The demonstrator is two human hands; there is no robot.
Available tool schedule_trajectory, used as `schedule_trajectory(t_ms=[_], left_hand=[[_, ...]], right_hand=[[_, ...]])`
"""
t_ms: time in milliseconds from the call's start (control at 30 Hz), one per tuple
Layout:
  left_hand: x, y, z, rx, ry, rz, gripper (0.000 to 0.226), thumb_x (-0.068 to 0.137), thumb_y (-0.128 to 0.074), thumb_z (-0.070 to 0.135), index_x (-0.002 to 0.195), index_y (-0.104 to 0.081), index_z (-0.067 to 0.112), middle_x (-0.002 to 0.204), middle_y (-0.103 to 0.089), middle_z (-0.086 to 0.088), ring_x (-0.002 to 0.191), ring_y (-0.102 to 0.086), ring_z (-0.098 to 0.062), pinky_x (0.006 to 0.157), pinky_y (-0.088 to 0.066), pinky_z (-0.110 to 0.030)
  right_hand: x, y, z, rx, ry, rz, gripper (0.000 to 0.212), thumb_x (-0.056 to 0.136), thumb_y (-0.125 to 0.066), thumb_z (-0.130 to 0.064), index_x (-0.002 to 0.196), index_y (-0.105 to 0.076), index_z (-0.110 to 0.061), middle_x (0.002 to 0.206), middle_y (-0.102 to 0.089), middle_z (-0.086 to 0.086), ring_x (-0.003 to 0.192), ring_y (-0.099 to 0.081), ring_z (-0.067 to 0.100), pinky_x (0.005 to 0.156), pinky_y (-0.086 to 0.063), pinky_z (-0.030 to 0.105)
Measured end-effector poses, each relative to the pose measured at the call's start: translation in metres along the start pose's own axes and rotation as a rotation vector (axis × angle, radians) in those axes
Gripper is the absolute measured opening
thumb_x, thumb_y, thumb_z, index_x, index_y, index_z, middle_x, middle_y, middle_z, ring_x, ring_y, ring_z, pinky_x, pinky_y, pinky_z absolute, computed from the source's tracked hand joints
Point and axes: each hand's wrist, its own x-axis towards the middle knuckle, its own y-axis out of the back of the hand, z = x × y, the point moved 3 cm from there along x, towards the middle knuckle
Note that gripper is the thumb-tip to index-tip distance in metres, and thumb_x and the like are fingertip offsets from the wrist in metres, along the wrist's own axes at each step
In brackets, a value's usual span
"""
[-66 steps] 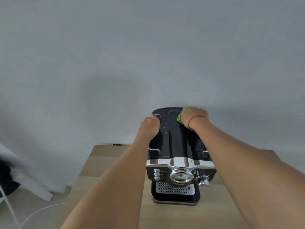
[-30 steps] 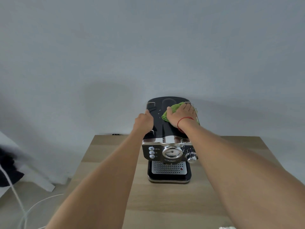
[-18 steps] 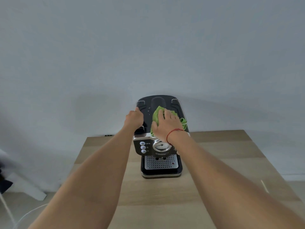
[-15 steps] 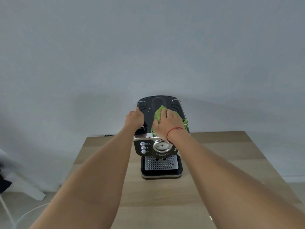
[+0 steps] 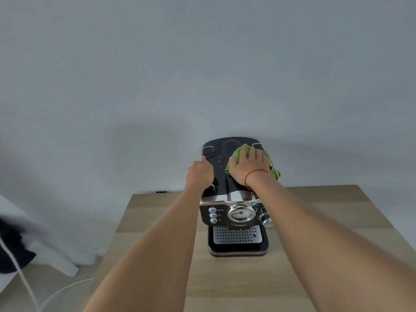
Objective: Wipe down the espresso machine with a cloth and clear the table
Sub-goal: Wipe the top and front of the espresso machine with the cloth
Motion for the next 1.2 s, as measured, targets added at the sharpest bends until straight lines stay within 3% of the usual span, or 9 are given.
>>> schedule_trajectory(t_ms=[300, 467, 600, 700, 800, 900, 1000, 1133, 1200], left_hand=[[-0.021, 0.009, 0.004, -0.129, 0.045, -0.015, 0.053, 0.105, -0.018, 0.033, 0.129, -0.047, -0.004, 0.129, -0.053, -0.023, 0.119, -0.050, -0.038, 0.096, -0.038, -0.039], [-0.036, 0.017, 0.010, -0.095, 0.011, 0.107, 0.049, 0.103, -0.026, 0.034, 0.137, -0.036, 0.001, 0.135, -0.048, -0.021, 0.124, -0.047, -0.036, 0.099, -0.037, -0.044], [-0.053, 0.010, 0.043, -0.048, -0.372, 0.337, 0.043, 0.101, -0.035, 0.024, 0.140, -0.041, 0.006, 0.137, -0.051, -0.008, 0.129, -0.046, -0.023, 0.108, -0.038, -0.039], [-0.071, -0.018, 0.073, -0.047, -0.637, 0.136, 0.037, 0.099, -0.039, 0.010, 0.133, -0.055, 0.006, 0.131, -0.059, -0.009, 0.122, -0.054, -0.021, 0.106, -0.043, -0.034], [-0.071, -0.044, 0.084, 0.155, -0.612, 0.017, 0.032, 0.102, -0.034, 0.010, 0.117, -0.058, -0.004, 0.119, -0.061, -0.018, 0.116, -0.053, -0.031, 0.102, -0.040, -0.038], [-0.061, -0.051, 0.080, 0.328, -0.512, 0.013, 0.052, 0.105, -0.020, 0.029, 0.137, -0.043, -0.005, 0.147, -0.039, -0.020, 0.141, -0.028, -0.032, 0.118, -0.020, -0.041], [-0.057, -0.052, 0.073, 0.384, -0.477, -0.013, 0.064, 0.103, -0.017, 0.041, 0.153, -0.008, 0.002, 0.162, -0.003, -0.012, 0.150, 0.001, -0.023, 0.122, -0.003, -0.041], [-0.038, -0.044, 0.066, 0.285, -0.433, -0.026, 0.066, 0.103, -0.021, 0.043, 0.154, -0.005, 0.006, 0.163, -0.002, -0.009, 0.150, 0.002, -0.022, 0.122, -0.002, -0.038], [-0.024, -0.039, 0.065, 0.255, -0.433, -0.049, 0.065, 0.103, -0.022, 0.043, 0.154, -0.007, 0.008, 0.163, -0.004, -0.008, 0.150, 0.000, -0.021, 0.122, -0.003, -0.038]], right_hand=[[-0.042, -0.007, -0.005, 0.017, 0.292, -0.037, 0.061, 0.100, -0.014, -0.040, 0.154, -0.002, -0.016, 0.162, 0.006, 0.009, 0.149, 0.006, 0.024, 0.121, 0.001, 0.041], [-0.036, 0.031, 0.011, 0.367, 0.280, 0.113, 0.054, 0.102, -0.024, -0.036, 0.149, -0.029, -0.011, 0.157, -0.026, 0.009, 0.145, -0.025, 0.023, 0.120, -0.020, 0.039], [-0.017, 0.039, 0.051, 0.518, 0.034, 0.144, 0.035, 0.101, -0.030, -0.025, 0.120, -0.052, -0.006, 0.134, -0.053, 0.017, 0.123, -0.051, 0.029, 0.095, -0.041, 0.032], [-0.008, 0.028, 0.070, 0.593, -0.073, 0.037, 0.023, 0.103, -0.027, -0.021, 0.093, -0.044, -0.009, 0.106, -0.057, 0.020, 0.096, -0.056, 0.030, 0.075, -0.034, 0.028], [-0.007, 0.023, 0.074, 0.661, -0.058, 0.018, 0.031, 0.103, -0.025, -0.022, 0.080, -0.045, -0.013, 0.080, -0.050, 0.006, 0.066, -0.044, 0.016, 0.063, -0.033, 0.029], [0.004, 0.021, 0.076, 0.687, -0.087, 0.029, 0.038, 0.102, -0.026, -0.025, 0.066, -0.038, -0.022, 0.068, -0.040, 0.000, 0.066, -0.040, 0.016, 0.070, -0.032, 0.028], [0.014, 0.022, 0.073, 0.761, -0.161, -0.013, 0.033, 0.101, -0.023, -0.024, 0.075, -0.043, -0.019, 0.078, -0.044, 0.003, 0.072, -0.042, 0.018, 0.078, -0.031, 0.030], [0.025, 0.021, 0.065, 0.782, -0.295, -0.150, 0.044, 0.104, -0.017, -0.017, 0.136, -0.042, 0.001, 0.141, -0.044, 0.022, 0.131, -0.042, 0.031, 0.105, -0.031, 0.032], [0.032, 0.015, 0.064, 0.732, -0.327, -0.145, 0.057, 0.104, -0.013, -0.032, 0.141, -0.037, 0.003, 0.148, -0.038, 0.021, 0.138, -0.036, 0.030, 0.112, -0.024, 0.034]])
